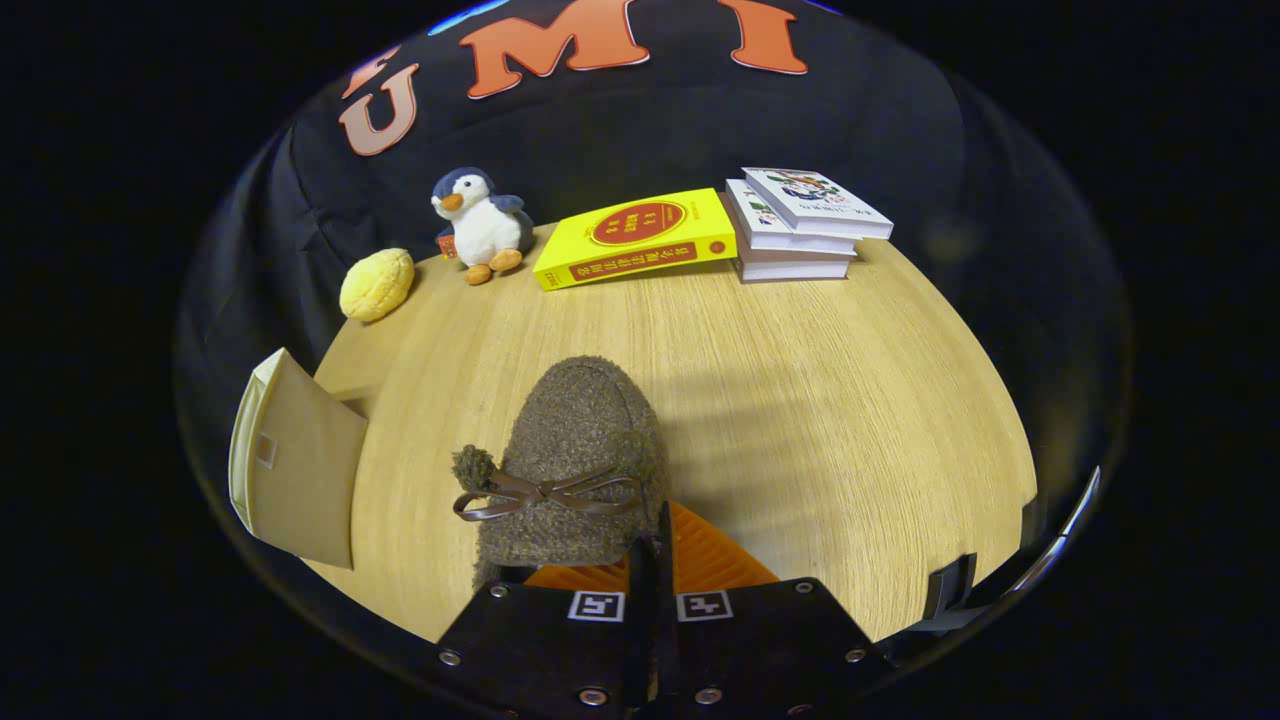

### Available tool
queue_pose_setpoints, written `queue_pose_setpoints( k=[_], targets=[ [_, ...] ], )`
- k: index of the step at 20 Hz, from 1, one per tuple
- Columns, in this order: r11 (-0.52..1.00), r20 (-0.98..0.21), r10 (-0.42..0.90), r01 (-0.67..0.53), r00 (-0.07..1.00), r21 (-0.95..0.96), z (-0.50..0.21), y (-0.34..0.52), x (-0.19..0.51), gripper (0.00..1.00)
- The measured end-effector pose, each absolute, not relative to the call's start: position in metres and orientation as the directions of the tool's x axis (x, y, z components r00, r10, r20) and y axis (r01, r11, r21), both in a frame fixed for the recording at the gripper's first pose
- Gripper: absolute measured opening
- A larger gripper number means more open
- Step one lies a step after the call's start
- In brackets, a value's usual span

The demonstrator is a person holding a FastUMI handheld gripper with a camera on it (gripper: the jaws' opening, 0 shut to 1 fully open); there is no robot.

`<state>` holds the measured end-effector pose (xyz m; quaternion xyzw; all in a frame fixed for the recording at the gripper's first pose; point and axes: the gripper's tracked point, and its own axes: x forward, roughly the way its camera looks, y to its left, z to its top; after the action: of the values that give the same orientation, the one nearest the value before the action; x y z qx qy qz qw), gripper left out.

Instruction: Open the storage box then place both shoes into the box .Put the left shoe in first, then the right shoe, with the right side of both shoes facing outward in a uniform manner.

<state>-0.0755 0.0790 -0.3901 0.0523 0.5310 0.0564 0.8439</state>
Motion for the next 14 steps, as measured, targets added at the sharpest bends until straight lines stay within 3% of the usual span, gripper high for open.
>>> queue_pose_setpoints(
  k=[5, 14],
  targets=[
    [0.981, -0.906, 0.182, -0.014, 0.382, 0.191, -0.352, 0.136, -0.08, 0.05],
    [0.946, -0.866, 0.32, -0.171, 0.383, 0.274, -0.271, 0.293, -0.074, 0.05]
  ],
)
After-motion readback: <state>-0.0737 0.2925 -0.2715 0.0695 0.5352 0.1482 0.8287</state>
